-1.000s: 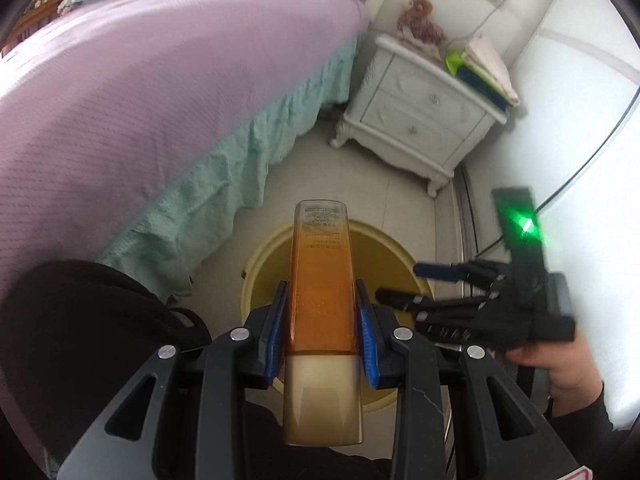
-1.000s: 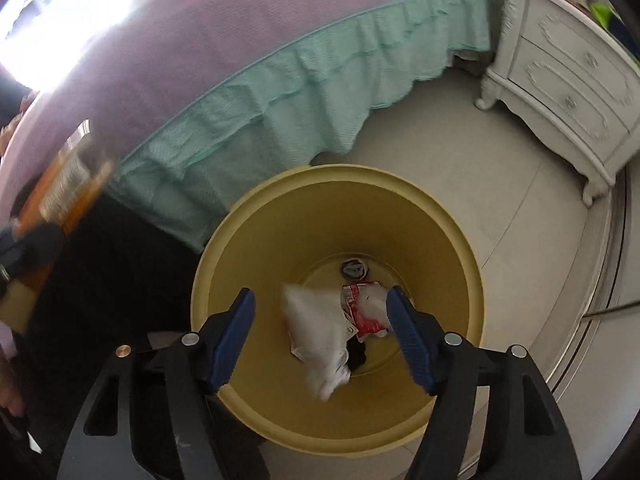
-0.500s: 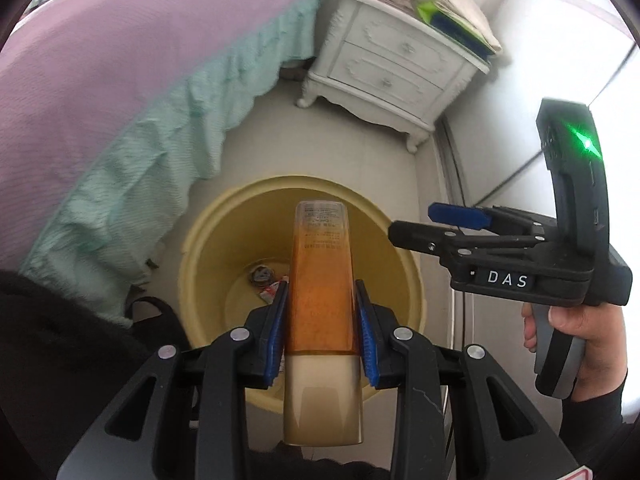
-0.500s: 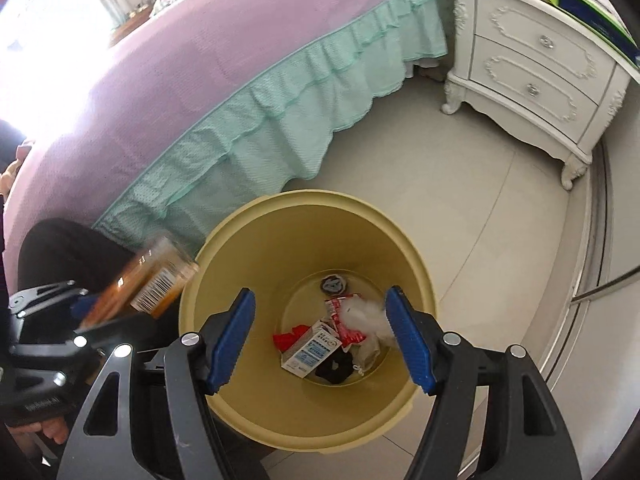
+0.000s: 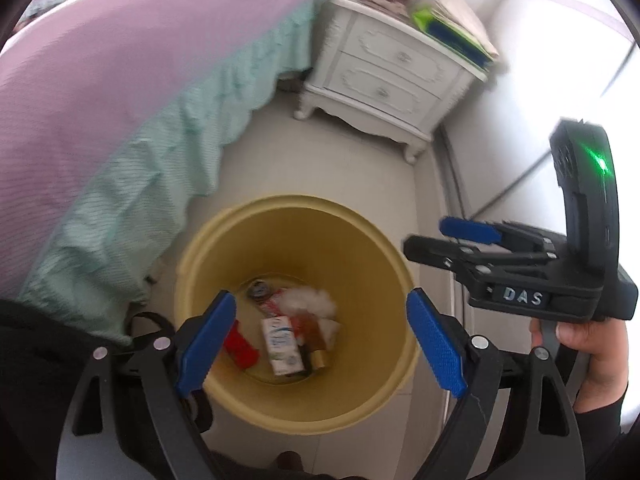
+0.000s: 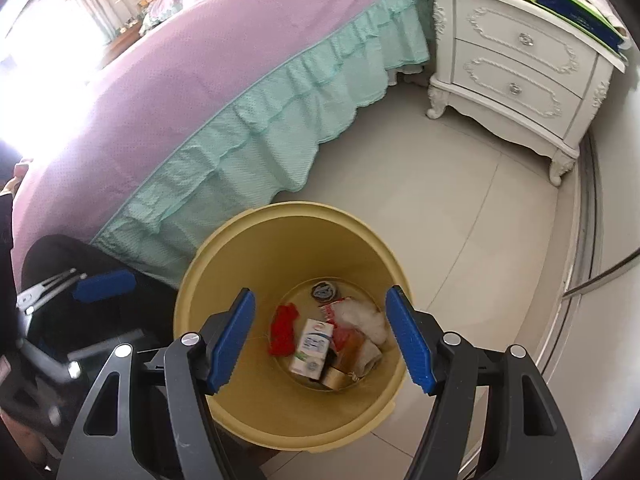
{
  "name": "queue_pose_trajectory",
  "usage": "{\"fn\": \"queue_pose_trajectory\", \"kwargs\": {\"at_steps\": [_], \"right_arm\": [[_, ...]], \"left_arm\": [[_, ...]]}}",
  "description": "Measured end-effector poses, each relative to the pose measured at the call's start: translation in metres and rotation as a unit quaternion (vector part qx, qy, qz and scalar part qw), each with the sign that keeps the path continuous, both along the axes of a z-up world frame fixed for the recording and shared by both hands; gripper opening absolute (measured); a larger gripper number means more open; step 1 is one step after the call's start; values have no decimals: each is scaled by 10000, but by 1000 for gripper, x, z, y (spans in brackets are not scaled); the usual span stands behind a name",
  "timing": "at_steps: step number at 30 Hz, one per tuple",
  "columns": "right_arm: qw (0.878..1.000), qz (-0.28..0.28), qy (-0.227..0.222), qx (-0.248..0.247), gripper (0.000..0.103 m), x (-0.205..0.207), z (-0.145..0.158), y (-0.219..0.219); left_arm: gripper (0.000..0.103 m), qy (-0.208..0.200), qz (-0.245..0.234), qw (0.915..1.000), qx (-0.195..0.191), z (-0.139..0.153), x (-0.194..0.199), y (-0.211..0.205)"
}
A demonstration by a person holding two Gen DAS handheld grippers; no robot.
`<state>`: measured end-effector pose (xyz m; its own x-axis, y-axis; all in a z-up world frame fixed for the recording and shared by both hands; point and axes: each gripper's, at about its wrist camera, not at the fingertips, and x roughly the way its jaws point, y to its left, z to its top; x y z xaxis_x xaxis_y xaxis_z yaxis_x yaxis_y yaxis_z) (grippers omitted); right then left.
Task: Collect trash
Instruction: 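Move both grippers back to the bed toward the red snack bag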
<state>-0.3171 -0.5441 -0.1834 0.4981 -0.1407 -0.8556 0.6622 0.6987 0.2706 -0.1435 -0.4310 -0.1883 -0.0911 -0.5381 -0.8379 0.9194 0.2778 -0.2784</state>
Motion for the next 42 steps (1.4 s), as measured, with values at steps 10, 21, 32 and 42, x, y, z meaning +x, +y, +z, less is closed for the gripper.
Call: {"fn": "queue_pose_trajectory", "kwargs": {"at_steps": [10, 21, 32, 42], "right_arm": [[9920, 830, -948, 17, 67, 34, 38, 37], [9569, 1851, -2118, -721, 77, 95, 108, 94], [8977, 2991, -3033, -1125, 93, 189, 156, 178], [8517, 3801, -3431, -1113, 95, 285, 180, 251]], "left_arm": [[89, -528, 842, 9928, -668, 59, 44, 52], [95, -1336, 2132, 9621, -1049, 123, 94, 135], [98, -1807, 3679, 9062, -1037, 153, 157, 246], [99, -2245, 4883, 8386, -892, 179, 220, 343]]}}
